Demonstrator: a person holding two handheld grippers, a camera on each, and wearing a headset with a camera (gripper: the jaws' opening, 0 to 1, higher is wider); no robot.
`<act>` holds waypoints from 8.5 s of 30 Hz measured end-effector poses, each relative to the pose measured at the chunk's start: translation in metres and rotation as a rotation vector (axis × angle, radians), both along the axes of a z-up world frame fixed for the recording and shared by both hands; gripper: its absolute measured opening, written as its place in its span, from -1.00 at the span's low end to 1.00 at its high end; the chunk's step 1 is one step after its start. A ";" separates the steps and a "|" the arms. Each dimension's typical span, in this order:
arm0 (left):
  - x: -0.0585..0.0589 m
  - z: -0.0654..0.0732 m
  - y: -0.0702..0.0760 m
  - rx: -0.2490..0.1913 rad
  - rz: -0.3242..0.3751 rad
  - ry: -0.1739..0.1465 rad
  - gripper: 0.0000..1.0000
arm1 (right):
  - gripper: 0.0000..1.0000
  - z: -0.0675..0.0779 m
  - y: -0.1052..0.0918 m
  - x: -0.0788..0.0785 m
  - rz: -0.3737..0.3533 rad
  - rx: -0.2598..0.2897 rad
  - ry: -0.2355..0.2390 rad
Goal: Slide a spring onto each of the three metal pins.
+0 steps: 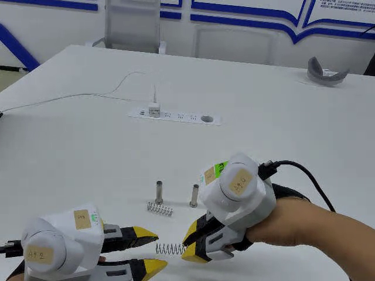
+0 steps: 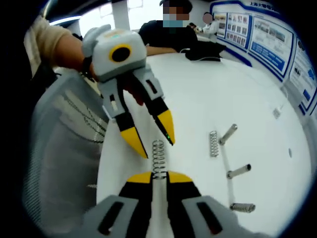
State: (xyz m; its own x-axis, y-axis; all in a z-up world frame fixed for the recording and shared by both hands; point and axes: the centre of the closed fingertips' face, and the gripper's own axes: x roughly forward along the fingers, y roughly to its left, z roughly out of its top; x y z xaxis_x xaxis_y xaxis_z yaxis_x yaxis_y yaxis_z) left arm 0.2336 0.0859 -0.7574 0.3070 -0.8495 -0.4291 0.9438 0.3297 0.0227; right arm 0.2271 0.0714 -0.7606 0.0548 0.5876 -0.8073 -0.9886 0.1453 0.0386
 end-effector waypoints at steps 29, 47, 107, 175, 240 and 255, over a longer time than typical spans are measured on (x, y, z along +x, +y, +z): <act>-0.005 -0.003 -0.004 0.023 -0.037 -0.021 -0.77 | -0.77 0.030 0.016 -0.002 0.042 0.054 -0.034; -0.005 -0.001 -0.008 0.008 -0.039 -0.019 -0.78 | -0.77 0.044 0.041 -0.005 0.058 0.127 -0.066; 0.019 -0.006 0.022 -0.044 0.181 0.071 0.22 | -0.77 0.076 -0.029 0.089 -0.232 0.112 -0.213; 0.018 -0.011 0.029 -0.038 0.204 0.087 0.20 | -0.76 0.002 -0.035 0.132 -0.387 0.039 -0.124; 0.018 -0.011 0.031 -0.026 0.208 0.088 0.20 | -0.68 -0.034 0.018 0.108 -0.292 0.047 -0.119; 0.017 -0.012 0.032 -0.021 0.212 0.092 0.19 | -0.76 -0.043 0.017 0.107 -0.311 0.040 -0.088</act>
